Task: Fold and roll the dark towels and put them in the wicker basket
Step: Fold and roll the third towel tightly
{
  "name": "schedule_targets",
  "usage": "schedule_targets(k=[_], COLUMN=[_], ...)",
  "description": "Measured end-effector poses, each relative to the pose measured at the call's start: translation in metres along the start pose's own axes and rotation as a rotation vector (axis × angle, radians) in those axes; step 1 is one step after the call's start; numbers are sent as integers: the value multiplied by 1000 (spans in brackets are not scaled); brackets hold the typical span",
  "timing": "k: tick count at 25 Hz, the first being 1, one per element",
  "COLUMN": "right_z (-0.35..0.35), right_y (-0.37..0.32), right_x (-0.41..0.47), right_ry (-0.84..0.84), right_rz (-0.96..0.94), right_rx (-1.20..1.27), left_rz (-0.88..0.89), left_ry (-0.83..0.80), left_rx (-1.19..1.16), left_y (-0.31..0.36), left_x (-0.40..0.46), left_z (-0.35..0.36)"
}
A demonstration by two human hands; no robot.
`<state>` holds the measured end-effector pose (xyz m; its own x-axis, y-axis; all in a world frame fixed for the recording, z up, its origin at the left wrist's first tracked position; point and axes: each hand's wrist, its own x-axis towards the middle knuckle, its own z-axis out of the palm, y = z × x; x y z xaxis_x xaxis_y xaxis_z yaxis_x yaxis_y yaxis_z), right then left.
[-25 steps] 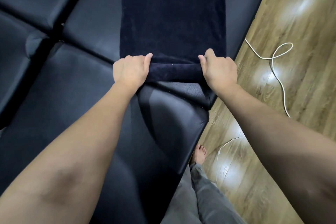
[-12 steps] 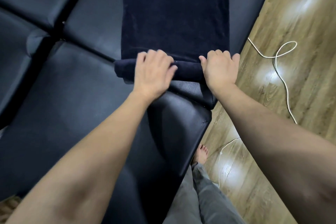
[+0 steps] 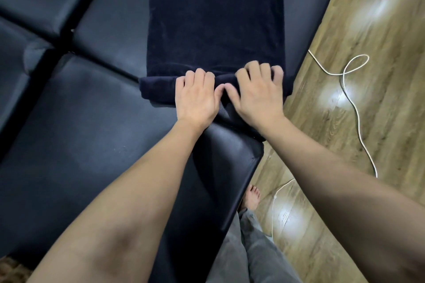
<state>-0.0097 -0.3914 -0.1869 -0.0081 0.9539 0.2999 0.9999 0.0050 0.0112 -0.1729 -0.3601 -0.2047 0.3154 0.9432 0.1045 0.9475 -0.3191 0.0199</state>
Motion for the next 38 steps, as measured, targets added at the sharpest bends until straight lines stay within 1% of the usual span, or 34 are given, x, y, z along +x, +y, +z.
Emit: schedule_targets(k=[3, 6, 10, 12, 14, 16, 19, 20, 21, 25, 27, 29, 31, 32, 34, 38], right_z=[18, 24, 21, 20, 21, 20, 19, 18, 18, 19, 20, 20, 23, 26, 32, 39], right_y=[1, 11, 16, 19, 17, 14, 15, 16, 16, 17, 23, 21, 10, 6, 4, 13], right_x=[-21, -23, -9, -3, 4, 13, 23, 25, 25, 12, 9, 8, 1, -4, -13, 9], right_ry=[-55, -54, -27, -46, -85, -109, -251, -284, -287, -191, -151, -37, 136, 182, 143, 38], right_rz=[-11, -71, -116, -128, -85, -20, 33, 41, 42, 29, 38, 28, -42, -60, -58, -74], right_rx=[-31, -69, -109, -62, 7, 14, 20, 24, 29, 28, 12, -28, -40, -19, 14, -46], left_rz=[65, 134, 29, -10, -68, -107, -4, 28, 41, 70, 39, -27, -90, -108, -122, -119], left_ry=[-3, -18, -69, -131, -157, -101, 108, 139, 134, 81, 74, -1, -90, -107, -117, -128], left_rx=[7, 31, 87, 30, -28, -49, -43, -44, -39, 24, 43, 36, 28, 23, 23, 5], left_y=[-6, -17, -36, -36, -33, -27, -16, -15, -16, -27, -26, -19, -12, -11, -11, -12], left_x=[13, 14, 5, 10, 15, 16, 0, -3, -1, 20, 28, 32, 36, 39, 42, 46], left_z=[0, -1, -8, -15, -22, -24, -13, -8, -4, 1, -4, -9, -13, -14, -16, -19])
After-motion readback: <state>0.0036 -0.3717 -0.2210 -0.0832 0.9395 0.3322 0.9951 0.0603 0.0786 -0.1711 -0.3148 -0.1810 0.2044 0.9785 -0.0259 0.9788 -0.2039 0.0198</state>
